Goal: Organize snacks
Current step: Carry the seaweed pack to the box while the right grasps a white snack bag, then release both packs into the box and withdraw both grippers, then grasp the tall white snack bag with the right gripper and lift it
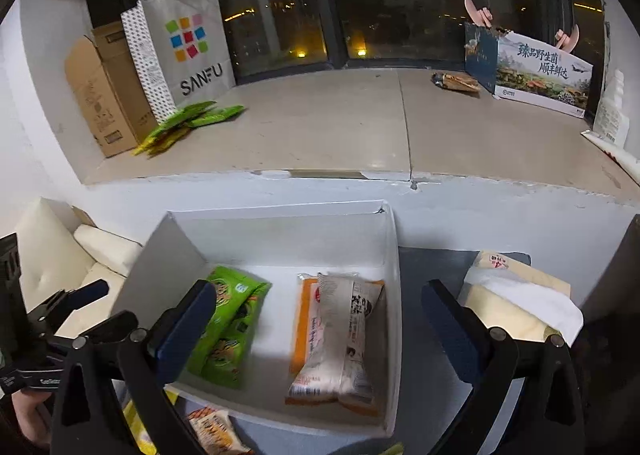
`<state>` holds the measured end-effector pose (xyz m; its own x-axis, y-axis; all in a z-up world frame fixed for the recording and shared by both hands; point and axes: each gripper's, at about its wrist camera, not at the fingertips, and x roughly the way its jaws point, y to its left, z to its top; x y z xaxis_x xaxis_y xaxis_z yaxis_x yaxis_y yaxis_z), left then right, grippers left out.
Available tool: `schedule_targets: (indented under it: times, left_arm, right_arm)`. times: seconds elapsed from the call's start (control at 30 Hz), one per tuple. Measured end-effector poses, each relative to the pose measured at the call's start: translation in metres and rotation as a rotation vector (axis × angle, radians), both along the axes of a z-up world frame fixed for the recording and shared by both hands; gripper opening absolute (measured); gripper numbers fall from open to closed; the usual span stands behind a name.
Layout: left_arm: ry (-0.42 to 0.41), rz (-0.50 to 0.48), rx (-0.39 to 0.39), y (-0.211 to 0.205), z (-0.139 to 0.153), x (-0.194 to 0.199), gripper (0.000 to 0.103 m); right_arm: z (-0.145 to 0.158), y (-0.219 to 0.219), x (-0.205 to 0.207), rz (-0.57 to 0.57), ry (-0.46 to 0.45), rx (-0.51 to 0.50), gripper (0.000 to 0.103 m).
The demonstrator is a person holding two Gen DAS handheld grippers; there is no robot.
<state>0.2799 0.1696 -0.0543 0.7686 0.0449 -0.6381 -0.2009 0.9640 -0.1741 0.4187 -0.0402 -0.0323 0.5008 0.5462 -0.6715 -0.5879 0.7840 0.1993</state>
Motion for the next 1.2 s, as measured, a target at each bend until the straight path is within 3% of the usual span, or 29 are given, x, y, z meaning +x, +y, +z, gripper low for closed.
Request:
schedule_targets:
  times: [0.37,0.53,0.7,0.87,1.0,1.2]
  left_arm:
    - [-0.135,-0.135,0.021,-0.053,0.036,-0.099,0.103]
    - [-0.183,-0.197,0.023,-0.079,0.033,-0.146,0.103]
    - [-0.179,-0.198,-0.004,-0.092,0.021,-0.177,0.103]
    - [-0.153,-0.194,-0.04,-0.093,0.011,-0.186,0.103]
    - [-0.153,-0.194,-0.022,-0.096,0.011,-0.194,0.103]
    - [-0.153,-0.201,-0.03,-0.097,0.01,-0.199,0.103]
  right_arm:
    - [0.026,-0.071,-0.113,0.078,-0.087,0.126,0.103]
    - [0.023,-0.111,-0.172,0.093,-0.165,0.148,0.103]
    - [0.008,-0.139,-0.211,0.116,-0.177,0.135,0.103]
    - [-0.019,-0.159,-0.232,0.102,-0.144,0.154,0.103]
    - [-0.04,-0.165,-0.232,0.075,-0.08,0.154,0.103]
    - [-0.049,-0.164,-0.221,0.051,-0.064,0.101,0.103]
